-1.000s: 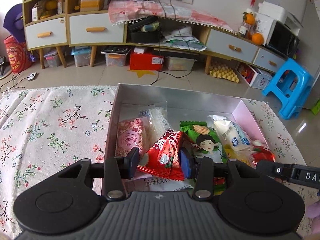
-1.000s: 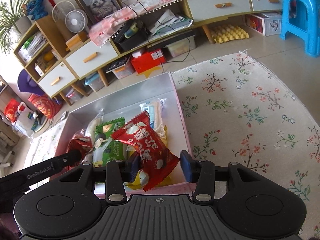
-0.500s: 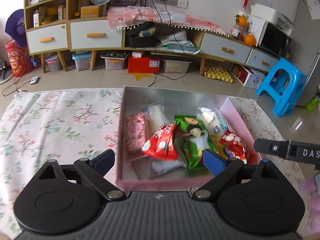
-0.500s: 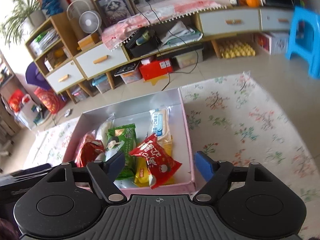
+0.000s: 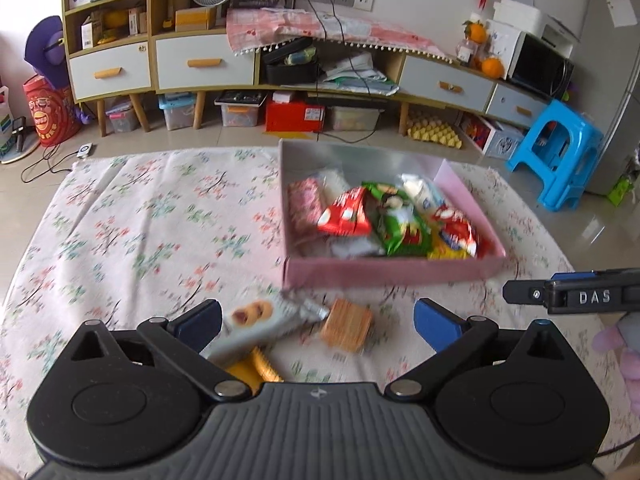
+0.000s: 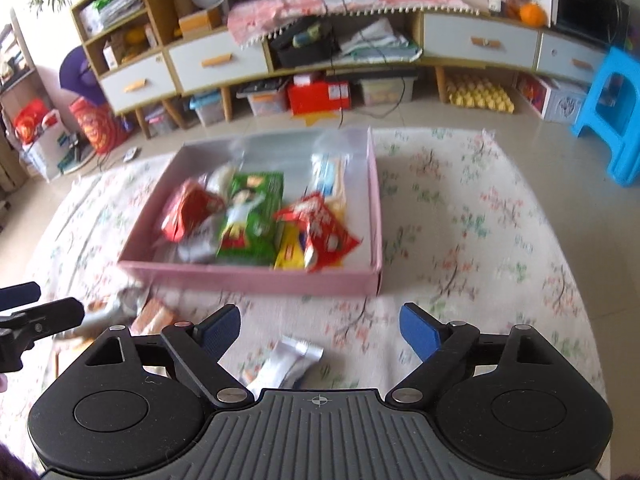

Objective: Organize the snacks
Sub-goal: 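Move the left tool to the orange biscuit pack while the right approaches the orange-white bar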

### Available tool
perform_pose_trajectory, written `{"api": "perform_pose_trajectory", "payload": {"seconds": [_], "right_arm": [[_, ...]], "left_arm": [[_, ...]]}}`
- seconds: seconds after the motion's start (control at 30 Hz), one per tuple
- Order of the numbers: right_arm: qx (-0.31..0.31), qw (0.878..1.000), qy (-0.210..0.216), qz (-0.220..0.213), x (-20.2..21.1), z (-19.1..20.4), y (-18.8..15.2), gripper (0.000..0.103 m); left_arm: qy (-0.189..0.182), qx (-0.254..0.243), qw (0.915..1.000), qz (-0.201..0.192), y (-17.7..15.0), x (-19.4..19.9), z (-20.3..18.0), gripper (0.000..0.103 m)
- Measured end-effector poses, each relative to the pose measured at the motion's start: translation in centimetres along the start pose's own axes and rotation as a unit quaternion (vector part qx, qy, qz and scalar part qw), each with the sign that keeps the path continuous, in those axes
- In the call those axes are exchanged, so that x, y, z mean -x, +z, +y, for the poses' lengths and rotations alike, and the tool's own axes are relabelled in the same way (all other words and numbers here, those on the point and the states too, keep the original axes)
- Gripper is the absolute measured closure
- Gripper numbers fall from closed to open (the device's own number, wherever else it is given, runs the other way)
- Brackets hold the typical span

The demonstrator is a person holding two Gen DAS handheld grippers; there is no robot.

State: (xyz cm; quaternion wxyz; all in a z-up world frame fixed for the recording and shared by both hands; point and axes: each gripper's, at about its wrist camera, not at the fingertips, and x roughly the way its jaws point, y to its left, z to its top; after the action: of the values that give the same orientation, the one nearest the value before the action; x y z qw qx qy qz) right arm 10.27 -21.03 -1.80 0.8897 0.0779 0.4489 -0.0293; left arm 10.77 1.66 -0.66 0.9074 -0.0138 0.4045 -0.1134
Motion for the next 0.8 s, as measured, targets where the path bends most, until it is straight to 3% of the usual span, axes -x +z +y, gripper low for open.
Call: {"api": "perform_pose_trajectory", "payload": {"seconds": [0.17, 0.33, 0.57, 0.8], "right_arm": [[-0.012, 1.000, 0.002, 0.018, 0.4, 0.5, -1.1, 0.014], [-0.048, 0.997, 0.026, 0.055, -0.1, 0.7, -2.4, 0.014], [-0.072, 0.991, 0.009, 0.112, -2.8, 1.8, -4.6, 0.014], [-0.113, 0.987, -0.013, 0.110, -4.2, 2.8, -4.4, 0.014]], "left_arm": [[0.004, -0.011, 0.9999, -0.010, -2.1, 0.6, 0.2, 0.000], [0.005, -0.069, 0.9976, -0.006, -4.2, 0.2, -0.1, 0.000], [-0.064, -0.103, 0.9925, 0.014, -6.6, -0.9, 0.5, 0.001], [-0.091, -0.145, 0.9848, 0.030, -7.7, -1.3, -0.1, 0.003]]}}
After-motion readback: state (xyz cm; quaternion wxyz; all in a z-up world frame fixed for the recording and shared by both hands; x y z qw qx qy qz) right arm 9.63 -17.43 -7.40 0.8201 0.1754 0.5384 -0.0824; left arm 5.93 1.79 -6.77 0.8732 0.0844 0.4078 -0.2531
